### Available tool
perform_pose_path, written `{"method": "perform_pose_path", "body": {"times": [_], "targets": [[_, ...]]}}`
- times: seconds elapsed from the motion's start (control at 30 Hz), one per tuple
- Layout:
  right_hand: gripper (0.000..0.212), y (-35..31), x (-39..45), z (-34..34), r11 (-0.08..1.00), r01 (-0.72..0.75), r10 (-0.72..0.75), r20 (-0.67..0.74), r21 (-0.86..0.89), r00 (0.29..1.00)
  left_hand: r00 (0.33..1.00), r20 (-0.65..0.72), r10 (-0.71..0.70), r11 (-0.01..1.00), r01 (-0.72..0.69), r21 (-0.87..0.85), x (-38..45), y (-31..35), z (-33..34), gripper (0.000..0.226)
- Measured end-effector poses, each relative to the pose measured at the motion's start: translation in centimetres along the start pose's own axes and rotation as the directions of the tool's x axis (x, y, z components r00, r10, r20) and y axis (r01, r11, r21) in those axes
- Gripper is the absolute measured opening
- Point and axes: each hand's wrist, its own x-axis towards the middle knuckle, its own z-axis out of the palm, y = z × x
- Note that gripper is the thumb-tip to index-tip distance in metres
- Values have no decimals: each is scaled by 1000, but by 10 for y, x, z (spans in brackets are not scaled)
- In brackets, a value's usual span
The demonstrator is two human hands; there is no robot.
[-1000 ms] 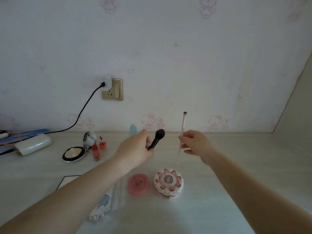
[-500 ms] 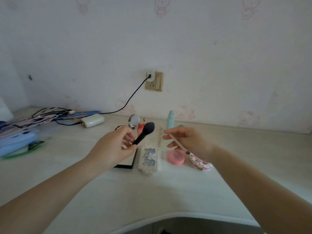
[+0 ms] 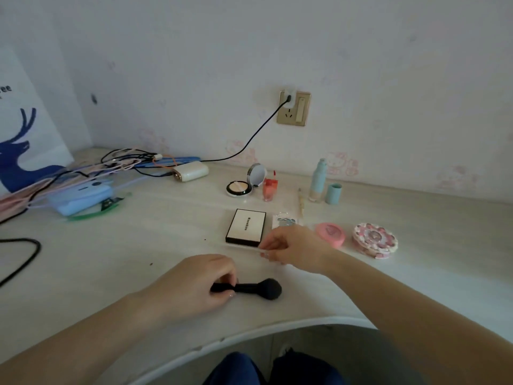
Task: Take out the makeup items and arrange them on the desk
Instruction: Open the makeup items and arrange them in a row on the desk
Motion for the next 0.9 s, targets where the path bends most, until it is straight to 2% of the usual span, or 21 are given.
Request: {"method": "perform_pose_path", "body": {"times": [0.13, 0.23, 0.53, 0.7, 0.9], "targets": [[21, -4, -6, 14, 947, 56, -82, -69, -317, 994, 999, -31, 8, 1000, -9, -22, 0, -2, 4, 13], [22, -9, -8, 23, 865, 93, -132, -43, -492, 990, 999, -47, 9, 999, -10, -36, 2, -5, 5, 14], [28, -6, -10, 30, 863, 100, -137, -39, -496, 990, 996, -86, -20, 998, 15, -68, 4, -10, 7, 12], [30, 7, -27, 17, 875, 73, -136, -98, -479, 986, 995, -96, -30, 995, 21, -95, 3, -11, 7, 13], [24, 22, -47, 12, 890, 51, -145, -173, -454, 974, 995, -92, -50, 993, 40, -113, 4, -12, 9, 12]]}}
